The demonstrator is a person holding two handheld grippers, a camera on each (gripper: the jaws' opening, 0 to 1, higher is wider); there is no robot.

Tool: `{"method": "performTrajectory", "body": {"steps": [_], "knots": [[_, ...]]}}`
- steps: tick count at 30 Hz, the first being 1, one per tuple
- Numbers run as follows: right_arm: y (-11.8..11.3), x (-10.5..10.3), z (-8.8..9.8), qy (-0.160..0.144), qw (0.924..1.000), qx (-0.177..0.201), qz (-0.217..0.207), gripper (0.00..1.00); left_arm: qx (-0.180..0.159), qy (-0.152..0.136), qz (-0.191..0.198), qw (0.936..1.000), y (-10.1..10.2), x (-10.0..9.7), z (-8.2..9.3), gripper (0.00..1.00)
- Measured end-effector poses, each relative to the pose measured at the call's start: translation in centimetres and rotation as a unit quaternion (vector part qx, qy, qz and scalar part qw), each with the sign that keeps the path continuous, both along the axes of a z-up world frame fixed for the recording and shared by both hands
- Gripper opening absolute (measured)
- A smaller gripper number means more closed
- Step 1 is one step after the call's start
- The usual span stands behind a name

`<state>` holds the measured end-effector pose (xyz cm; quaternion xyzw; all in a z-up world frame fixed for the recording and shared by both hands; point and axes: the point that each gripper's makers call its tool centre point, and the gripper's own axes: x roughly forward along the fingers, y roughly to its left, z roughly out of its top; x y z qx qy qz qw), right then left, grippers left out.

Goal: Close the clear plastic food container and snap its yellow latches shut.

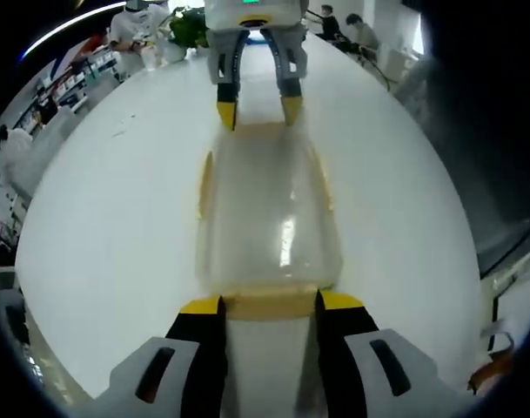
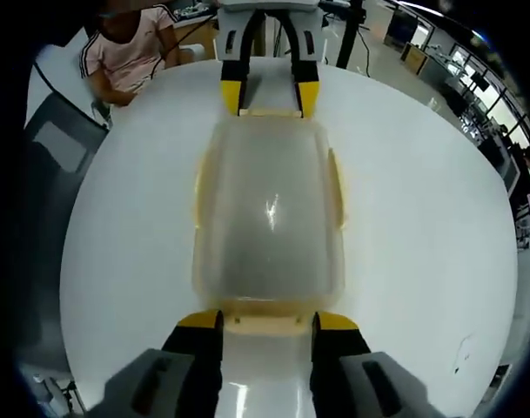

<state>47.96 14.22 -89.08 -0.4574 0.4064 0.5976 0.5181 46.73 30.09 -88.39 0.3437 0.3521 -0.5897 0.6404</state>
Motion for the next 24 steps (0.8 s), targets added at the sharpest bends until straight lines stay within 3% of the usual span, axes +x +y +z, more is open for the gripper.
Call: {"method": "performTrajectory", "body": {"steps": [6, 14, 20, 24], "knots": [[-0.1, 0.1, 0.0, -0.001, 1.0, -0.004, 0.0, 0.35, -0.019, 0.002, 0.021, 0.9996, -0.1, 0.0, 0.2, 0.35], [-0.1, 0.8, 0.5, 0.004, 1.0, 0.002, -0.003, 0.36, -0.002, 0.003, 0.034, 0.9994, -0.1, 0.5, 0.4, 0.35], [-0.3, 1.1, 2.2, -0.007, 0.9999, 0.009, 0.006, 0.36, 0.004, 0.005, 0.047, 0.9989, -0.3, 0.7, 1.7, 0.35], [-0.3, 0.8, 4.1, 0.0, 0.9995, 0.03, 0.007, 0.36, 0.027, 0.003, 0.046, 0.9986, -0.4, 0.4, 2.7, 0.35]]}}
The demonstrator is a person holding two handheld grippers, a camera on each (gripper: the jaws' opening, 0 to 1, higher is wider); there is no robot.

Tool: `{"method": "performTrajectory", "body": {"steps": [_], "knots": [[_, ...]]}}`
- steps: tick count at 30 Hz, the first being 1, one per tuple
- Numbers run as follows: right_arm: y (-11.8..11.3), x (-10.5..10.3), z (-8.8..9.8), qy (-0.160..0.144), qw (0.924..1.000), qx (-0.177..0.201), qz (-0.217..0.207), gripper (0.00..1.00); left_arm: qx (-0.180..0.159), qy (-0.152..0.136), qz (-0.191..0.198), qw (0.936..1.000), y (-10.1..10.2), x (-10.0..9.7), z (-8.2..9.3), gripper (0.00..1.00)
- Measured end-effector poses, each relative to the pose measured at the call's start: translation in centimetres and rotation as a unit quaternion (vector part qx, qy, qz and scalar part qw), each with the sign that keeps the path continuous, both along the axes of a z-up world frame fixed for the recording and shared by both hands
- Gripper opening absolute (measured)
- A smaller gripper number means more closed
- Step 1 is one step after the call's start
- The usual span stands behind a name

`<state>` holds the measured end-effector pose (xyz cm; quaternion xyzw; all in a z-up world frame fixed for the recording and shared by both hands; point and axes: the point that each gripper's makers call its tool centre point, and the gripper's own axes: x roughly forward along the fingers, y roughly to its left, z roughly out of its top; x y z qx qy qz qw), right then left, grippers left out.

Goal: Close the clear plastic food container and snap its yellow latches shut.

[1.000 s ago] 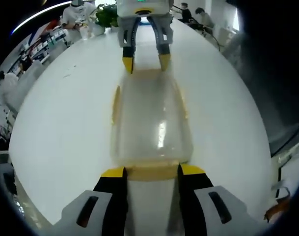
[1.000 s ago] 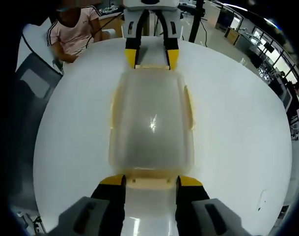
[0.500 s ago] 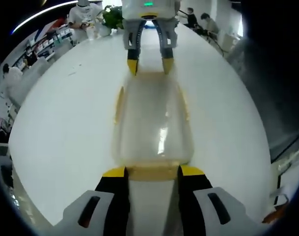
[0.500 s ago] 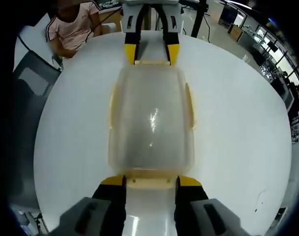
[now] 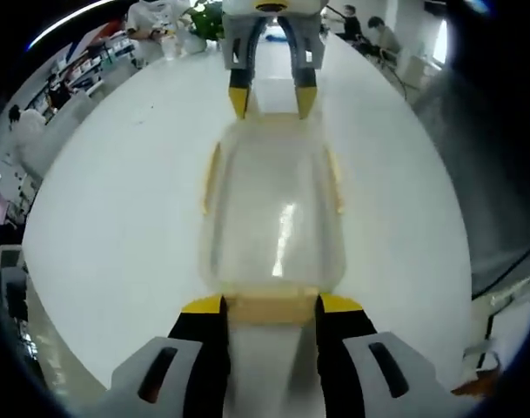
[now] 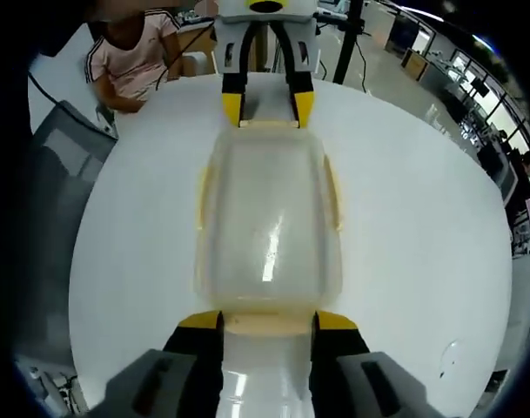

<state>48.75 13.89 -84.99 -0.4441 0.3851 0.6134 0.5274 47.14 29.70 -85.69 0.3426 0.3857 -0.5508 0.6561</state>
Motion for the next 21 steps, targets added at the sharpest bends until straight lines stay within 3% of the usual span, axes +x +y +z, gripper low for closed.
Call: {"method": "performTrajectory", "body": {"steps": [6, 13, 21], "knots": [[-0.5, 0.2, 2.4, -0.014, 0.9999, 0.002, 0.008, 0.36, -0.009, -0.008, 0.01, 0.9999, -0.1, 0.3, 2.7, 0.35], [-1.0, 0.5, 6.0, -0.014, 0.9996, 0.021, 0.009, 0.36, -0.01, -0.03, 0.009, 0.9995, -0.7, 0.4, 7.3, 0.35], [-1.0, 0.1, 6.1, -0.02, 0.9995, 0.021, 0.012, 0.36, -0.004, -0.031, 0.012, 0.9994, -1.2, -0.2, 7.6, 0.35]]}}
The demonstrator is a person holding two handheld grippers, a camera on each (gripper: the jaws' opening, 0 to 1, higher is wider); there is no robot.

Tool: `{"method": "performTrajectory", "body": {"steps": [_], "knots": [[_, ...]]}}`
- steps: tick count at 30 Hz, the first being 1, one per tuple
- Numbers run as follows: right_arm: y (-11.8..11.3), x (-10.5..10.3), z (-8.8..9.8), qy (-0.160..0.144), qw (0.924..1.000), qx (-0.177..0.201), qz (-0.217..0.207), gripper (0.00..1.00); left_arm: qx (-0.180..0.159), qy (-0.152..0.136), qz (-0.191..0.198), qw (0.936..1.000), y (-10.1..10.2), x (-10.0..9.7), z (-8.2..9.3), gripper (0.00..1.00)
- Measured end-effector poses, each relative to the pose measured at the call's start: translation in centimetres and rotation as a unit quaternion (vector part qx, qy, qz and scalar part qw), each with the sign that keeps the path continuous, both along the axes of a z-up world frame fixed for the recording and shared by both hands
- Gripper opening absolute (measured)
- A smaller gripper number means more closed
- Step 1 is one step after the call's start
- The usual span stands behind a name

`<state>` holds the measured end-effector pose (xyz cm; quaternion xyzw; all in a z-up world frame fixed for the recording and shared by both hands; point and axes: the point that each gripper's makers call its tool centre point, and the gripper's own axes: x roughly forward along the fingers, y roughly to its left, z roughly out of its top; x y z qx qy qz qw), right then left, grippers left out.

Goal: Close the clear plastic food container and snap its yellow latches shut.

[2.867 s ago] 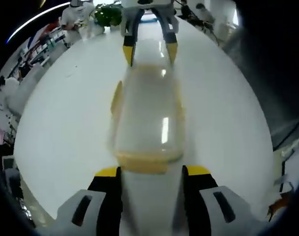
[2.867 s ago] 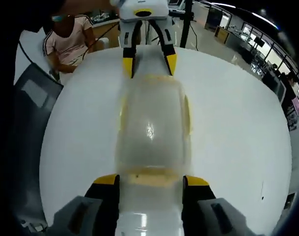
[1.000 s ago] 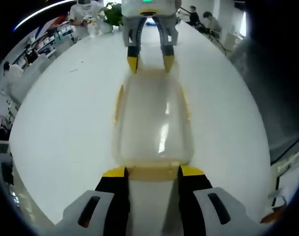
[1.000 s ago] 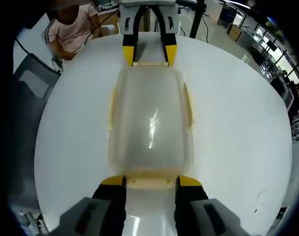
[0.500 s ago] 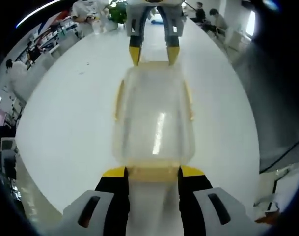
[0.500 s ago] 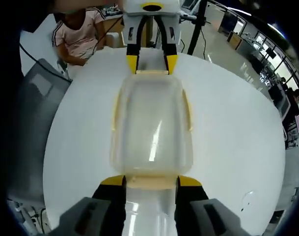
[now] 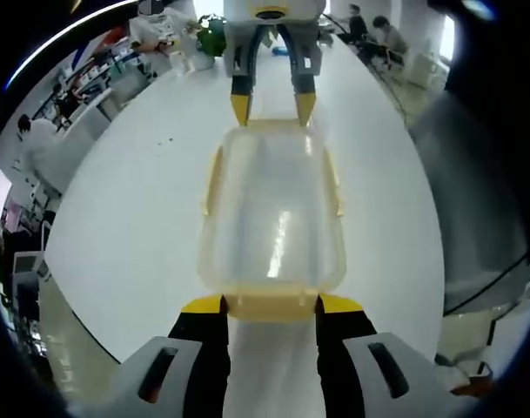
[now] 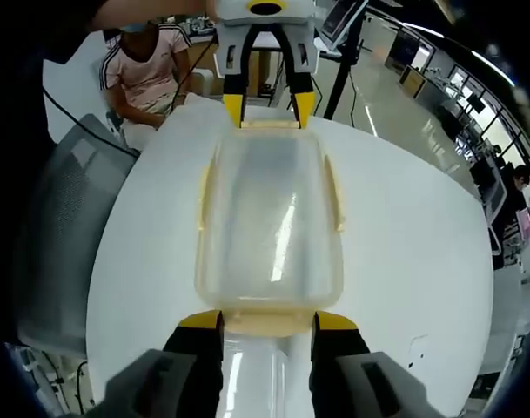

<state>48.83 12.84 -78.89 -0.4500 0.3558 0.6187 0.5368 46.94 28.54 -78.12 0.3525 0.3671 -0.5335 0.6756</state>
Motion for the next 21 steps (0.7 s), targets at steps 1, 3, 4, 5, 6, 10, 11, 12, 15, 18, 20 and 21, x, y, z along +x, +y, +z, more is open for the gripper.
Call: {"method": "performTrajectory", "body": {"steps": [1, 3, 4, 5, 6, 10, 11, 12, 15, 18, 20, 21], "knots": [[-0.1, 0.0, -0.1, 0.0, 1.0, -0.001, 0.0, 0.36, 0.0, 0.001, 0.001, 1.0, -0.1, 0.0, 0.0, 0.35], [-0.5, 0.0, -0.3, 0.001, 1.0, -0.005, 0.001, 0.36, -0.001, 0.003, 0.002, 1.0, -0.3, 0.0, -0.2, 0.35], [-0.8, 0.0, -0.3, 0.0, 1.0, -0.007, 0.002, 0.36, -0.002, 0.003, 0.003, 1.0, -0.5, 0.0, -0.2, 0.35], [-1.0, 0.0, -0.2, -0.001, 1.0, -0.007, 0.002, 0.36, -0.002, 0.003, 0.003, 1.0, -0.7, 0.0, -0.2, 0.35], [-1.2, 0.0, -0.2, -0.001, 1.0, -0.008, 0.002, 0.36, -0.004, 0.003, 0.004, 1.0, -1.0, 0.0, -0.1, 0.35], [-2.3, 0.0, 0.0, 0.002, 1.0, -0.006, -0.006, 0.36, -0.008, 0.0, 0.0, 1.0, -2.0, 0.2, 0.1, 0.35], [-2.4, -0.1, 0.1, 0.003, 1.0, -0.006, -0.007, 0.36, -0.006, -0.001, -0.002, 1.0, -2.2, 0.2, 0.0, 0.35], [-2.6, -0.2, 0.2, 0.002, 1.0, -0.007, -0.006, 0.36, -0.006, 0.0, -0.003, 1.0, -2.3, 0.3, 0.0, 0.35], [-3.5, 0.1, 0.3, -0.005, 0.9999, -0.009, -0.005, 0.36, -0.016, 0.004, -0.001, 0.9999, -3.2, 0.3, 0.2, 0.35], [-4.1, 0.3, 0.3, -0.007, 0.9999, -0.009, -0.007, 0.36, -0.017, 0.002, 0.0, 0.9999, -3.9, 0.5, 0.2, 0.35], [-4.6, 0.3, 0.1, -0.008, 0.9999, -0.012, -0.007, 0.36, -0.015, 0.0, -0.002, 0.9999, -4.4, 0.5, 0.2, 0.35], [-4.9, 0.3, 0.0, -0.008, 0.9998, -0.015, -0.006, 0.36, -0.017, 0.001, -0.002, 0.9998, -4.6, 0.5, 0.3, 0.35]]}}
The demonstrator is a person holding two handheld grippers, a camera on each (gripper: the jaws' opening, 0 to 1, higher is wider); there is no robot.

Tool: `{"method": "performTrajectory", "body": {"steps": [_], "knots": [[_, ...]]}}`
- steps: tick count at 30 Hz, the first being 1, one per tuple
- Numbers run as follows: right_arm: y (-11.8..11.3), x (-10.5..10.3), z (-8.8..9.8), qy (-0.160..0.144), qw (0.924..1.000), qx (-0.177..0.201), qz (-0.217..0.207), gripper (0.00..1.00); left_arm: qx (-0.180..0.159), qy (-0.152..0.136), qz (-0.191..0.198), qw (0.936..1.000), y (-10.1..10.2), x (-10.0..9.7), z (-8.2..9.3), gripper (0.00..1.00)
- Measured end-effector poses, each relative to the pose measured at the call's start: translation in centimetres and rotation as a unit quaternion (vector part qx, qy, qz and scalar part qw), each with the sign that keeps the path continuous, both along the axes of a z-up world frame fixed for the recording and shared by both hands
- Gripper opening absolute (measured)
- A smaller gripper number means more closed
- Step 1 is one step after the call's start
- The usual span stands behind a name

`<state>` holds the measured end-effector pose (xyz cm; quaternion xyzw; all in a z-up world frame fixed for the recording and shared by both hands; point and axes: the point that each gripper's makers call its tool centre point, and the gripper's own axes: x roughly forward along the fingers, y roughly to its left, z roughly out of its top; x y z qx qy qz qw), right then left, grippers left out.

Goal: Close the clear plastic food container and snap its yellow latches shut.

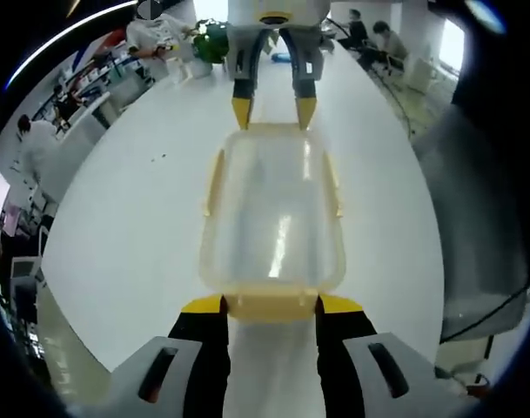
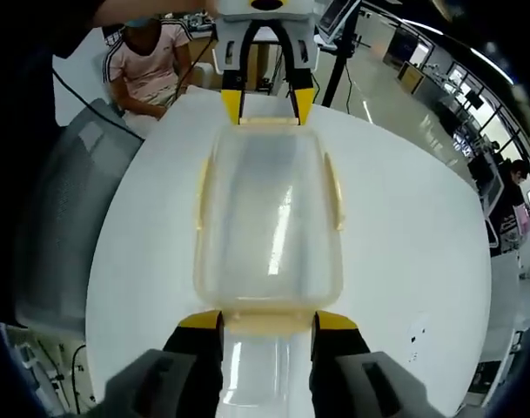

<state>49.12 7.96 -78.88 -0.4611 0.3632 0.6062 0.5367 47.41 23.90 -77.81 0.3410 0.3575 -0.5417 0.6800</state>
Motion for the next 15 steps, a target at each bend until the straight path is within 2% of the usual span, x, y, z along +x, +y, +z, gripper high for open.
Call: {"method": "performTrajectory", "body": {"steps": [4, 15], "knots": [[-1.0, 0.1, -0.2, 0.0, 1.0, -0.004, -0.004, 0.36, -0.008, 0.0, -0.001, 1.0, -0.8, 0.1, 0.0, 0.35], [-2.9, 0.2, -0.2, 0.0, 0.9999, -0.013, -0.003, 0.36, -0.004, 0.004, 0.002, 1.0, -2.7, 0.2, -0.4, 0.35]]}}
